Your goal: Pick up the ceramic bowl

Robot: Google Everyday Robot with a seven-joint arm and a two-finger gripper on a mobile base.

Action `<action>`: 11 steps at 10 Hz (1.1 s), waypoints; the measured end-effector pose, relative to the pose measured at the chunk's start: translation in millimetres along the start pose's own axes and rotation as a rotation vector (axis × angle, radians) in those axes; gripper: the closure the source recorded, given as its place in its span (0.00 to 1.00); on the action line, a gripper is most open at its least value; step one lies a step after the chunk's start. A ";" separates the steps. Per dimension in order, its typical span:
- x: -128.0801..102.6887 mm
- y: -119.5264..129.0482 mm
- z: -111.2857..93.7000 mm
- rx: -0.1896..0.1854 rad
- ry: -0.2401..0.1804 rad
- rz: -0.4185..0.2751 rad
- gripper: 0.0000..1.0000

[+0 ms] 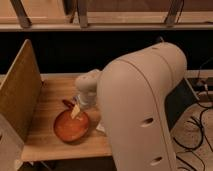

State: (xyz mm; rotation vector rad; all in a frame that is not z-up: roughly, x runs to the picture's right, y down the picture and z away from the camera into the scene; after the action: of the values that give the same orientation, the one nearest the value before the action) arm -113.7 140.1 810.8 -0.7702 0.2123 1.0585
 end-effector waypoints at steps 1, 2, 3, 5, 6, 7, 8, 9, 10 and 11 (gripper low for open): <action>0.9 -0.8 -0.2 0.001 0.002 0.001 0.20; 1.1 -1.6 0.0 0.000 0.002 0.003 0.20; 0.9 -0.1 0.7 -0.001 0.005 0.000 0.20; 4.2 6.4 23.0 -0.029 0.055 -0.012 0.20; 4.1 10.5 33.3 -0.042 0.080 -0.021 0.20; 4.8 11.3 41.6 -0.052 0.104 -0.026 0.20; 3.7 11.0 46.5 -0.060 0.114 -0.026 0.20; 1.8 11.5 52.8 -0.066 0.129 -0.032 0.27; -1.1 11.4 55.5 -0.065 0.135 -0.038 0.37; -3.4 11.1 55.9 -0.064 0.138 -0.042 0.47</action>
State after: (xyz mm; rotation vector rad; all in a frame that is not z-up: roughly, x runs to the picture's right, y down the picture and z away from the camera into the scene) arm -135.7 177.5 847.9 -0.9030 0.2800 0.9768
